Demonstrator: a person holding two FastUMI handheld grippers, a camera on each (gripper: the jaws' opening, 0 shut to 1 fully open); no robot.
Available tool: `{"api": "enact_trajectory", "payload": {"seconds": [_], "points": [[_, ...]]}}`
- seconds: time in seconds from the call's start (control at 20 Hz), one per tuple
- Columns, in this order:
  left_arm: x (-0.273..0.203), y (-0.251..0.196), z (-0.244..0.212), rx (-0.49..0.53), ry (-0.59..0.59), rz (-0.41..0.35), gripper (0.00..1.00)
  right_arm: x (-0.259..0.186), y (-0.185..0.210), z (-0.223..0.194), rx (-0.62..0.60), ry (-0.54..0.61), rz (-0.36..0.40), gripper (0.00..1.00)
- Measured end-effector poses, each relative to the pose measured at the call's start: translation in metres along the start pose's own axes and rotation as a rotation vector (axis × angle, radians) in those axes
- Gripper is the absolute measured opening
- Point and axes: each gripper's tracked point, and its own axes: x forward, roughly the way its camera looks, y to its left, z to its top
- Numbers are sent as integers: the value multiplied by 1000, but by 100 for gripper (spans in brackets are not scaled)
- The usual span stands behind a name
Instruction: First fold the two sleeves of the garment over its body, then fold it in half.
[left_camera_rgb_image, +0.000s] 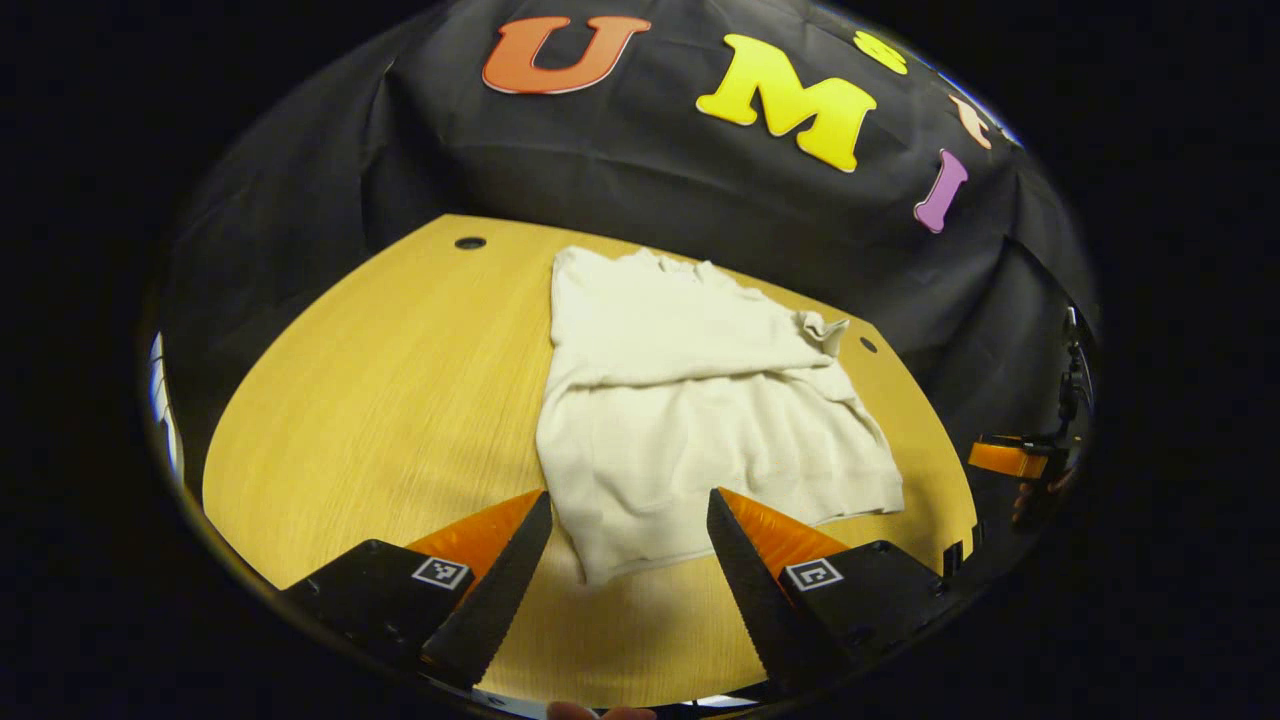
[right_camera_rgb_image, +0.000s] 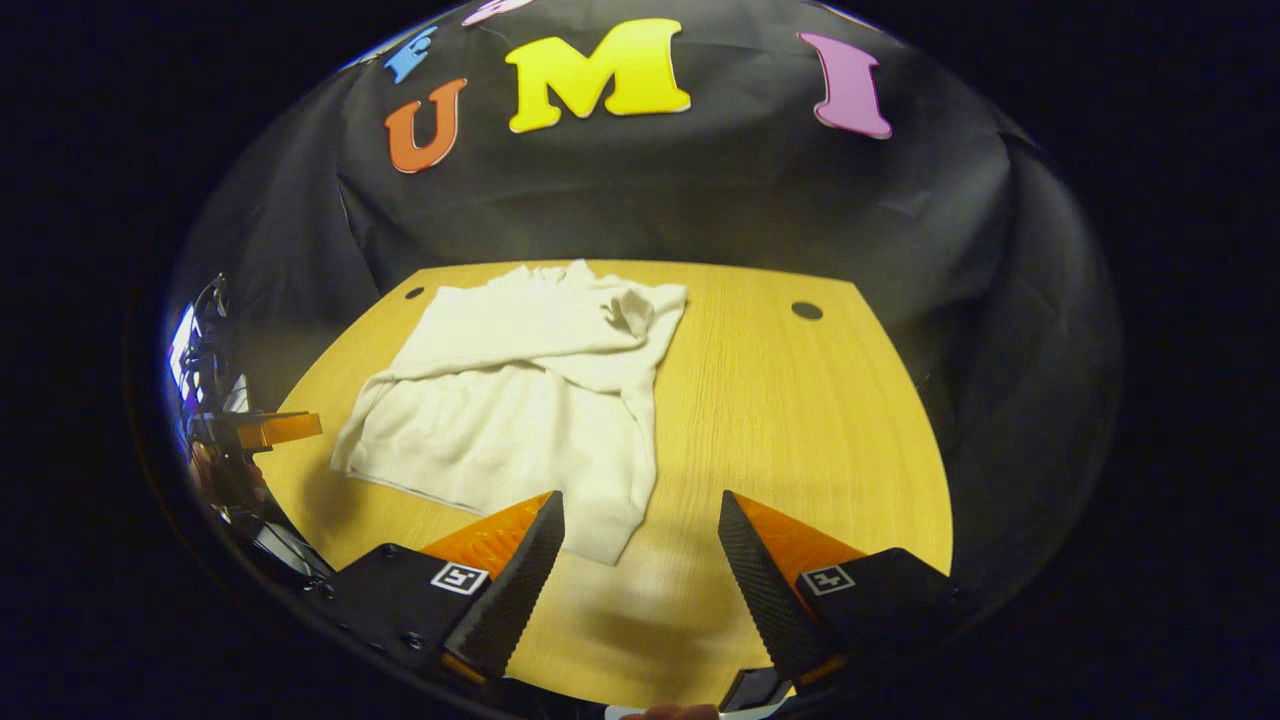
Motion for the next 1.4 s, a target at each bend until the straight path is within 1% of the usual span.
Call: {"api": "enact_trajectory", "payload": {"seconds": [0.05, 0.15, 0.25, 0.4, 0.65, 0.7, 0.75, 0.8, 0.85, 0.9, 0.95, 1.0, 1.05, 1.1, 1.15, 1.2, 1.25, 1.3, 1.35, 1.4], "points": [[4, 2, -7, -16, 32, -1, 99, 10, -3, -10, 16, 35, -7, 98], [15, 7, -17, -50, 76, -13, 99, 27, -4, -29, 31, 109, -19, 97], [18, 3, -21, -80, 105, -23, 98, 40, 2, -40, 58, 163, -5, 97], [26, 7, -21, -82, 131, -17, 97, 65, 16, -51, 86, 219, 13, 96], [32, 2, -20, -85, 164, -38, 96, 88, 37, -54, 110, 250, 34, 96], [34, 3, -20, -98, 171, -33, 96, 91, 38, -51, 110, 243, 29, 93], [36, 3, -19, -120, 173, -34, 96, 94, 41, -49, 115, 249, 31, 96], [36, -2, -20, -149, 178, -47, 96, 95, 43, -46, 118, 246, 29, 96], [36, -3, -18, -175, 178, -52, 95, 97, 48, -45, 133, 249, 44, 96], [38, -3, -18, -198, 184, -49, 92, 100, 50, -47, 140, 264, 34, 87], [39, -3, -19, -223, 195, -43, 90, 102, 50, -45, 138, 257, 31, 74], [42, -2, -19, -249, 206, -37, 84, 102, 49, -45, 138, 263, 26, 55], [44, -1, -20, -267, 219, -35, 80, 104, 50, -45, 151, 262, 26, 46], [45, -1, -21, -280, 232, -33, 82, 103, 51, -43, 166, 267, 25, 40], [46, 2, -24, -292, 254, -17, 76, 107, 51, -44, 176, 274, 26, 34], [45, 5, -24, -305, 259, -8, 34, 106, 51, -42, 182, 274, 28, 34], [46, 5, -23, -305, 262, -12, 29, 105, 51, -43, 182, 280, 28, 37], [47, 5, -25, -300, 267, -7, 23, 105, 51, -42, 176, 280, 26, 37], [48, 5, -24, -292, 270, -5, 21, 104, 51, -43, 170, 284, 22, 41], [49, 4, -24, -283, 272, -7, 19, 105, 51, -43, 158, 284, 17, 37]]}}
